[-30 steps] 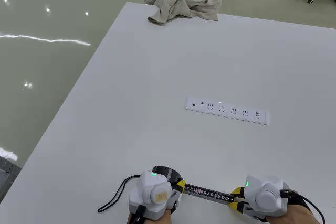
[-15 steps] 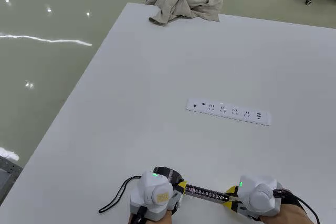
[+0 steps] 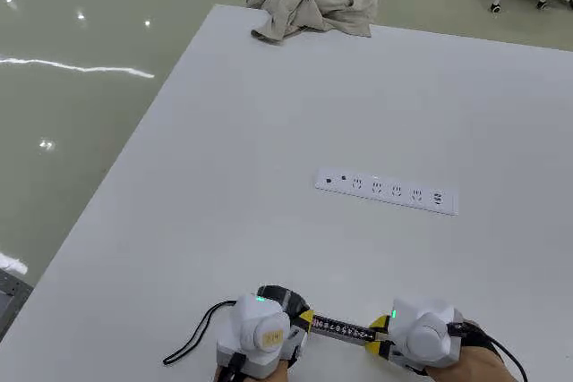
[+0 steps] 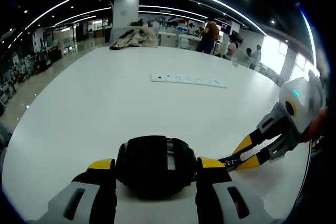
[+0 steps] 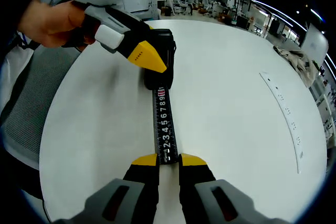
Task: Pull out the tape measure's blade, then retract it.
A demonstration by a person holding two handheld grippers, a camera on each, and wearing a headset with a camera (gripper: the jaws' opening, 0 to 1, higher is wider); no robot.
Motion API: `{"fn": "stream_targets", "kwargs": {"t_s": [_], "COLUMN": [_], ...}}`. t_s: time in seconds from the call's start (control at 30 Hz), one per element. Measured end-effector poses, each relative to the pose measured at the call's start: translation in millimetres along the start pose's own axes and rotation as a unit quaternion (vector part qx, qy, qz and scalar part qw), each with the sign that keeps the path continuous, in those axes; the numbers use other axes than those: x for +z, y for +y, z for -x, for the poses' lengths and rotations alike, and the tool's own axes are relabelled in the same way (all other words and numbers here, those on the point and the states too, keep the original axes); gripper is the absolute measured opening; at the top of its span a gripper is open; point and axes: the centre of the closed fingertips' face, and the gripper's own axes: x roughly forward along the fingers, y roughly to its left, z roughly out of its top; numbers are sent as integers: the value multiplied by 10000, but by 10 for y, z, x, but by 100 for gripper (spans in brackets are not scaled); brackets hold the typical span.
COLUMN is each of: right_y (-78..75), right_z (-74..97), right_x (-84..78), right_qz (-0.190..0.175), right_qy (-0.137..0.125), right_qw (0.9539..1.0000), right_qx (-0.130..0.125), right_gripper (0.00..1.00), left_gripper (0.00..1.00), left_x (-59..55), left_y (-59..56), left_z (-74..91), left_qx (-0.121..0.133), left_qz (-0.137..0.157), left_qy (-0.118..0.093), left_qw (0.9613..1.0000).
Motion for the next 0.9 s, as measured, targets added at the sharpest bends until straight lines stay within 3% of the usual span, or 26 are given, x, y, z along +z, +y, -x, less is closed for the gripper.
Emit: {"fn": "stream_targets", "kwargs": {"t_s": [0.9], "right_y": [38], "right_z": [-224], "right_x": [317], "right_qz": [149], "right_qy": [-184], "right_qw": [9997], "right_qx": [28], "right_gripper": [13], "left_gripper": [58], "left_x": [-8], "left_y": [3], "left_z": [-7], "left_qx": [-5], "left_qz": [-11], "left_qy": [38], "left_qw": [10000]}}
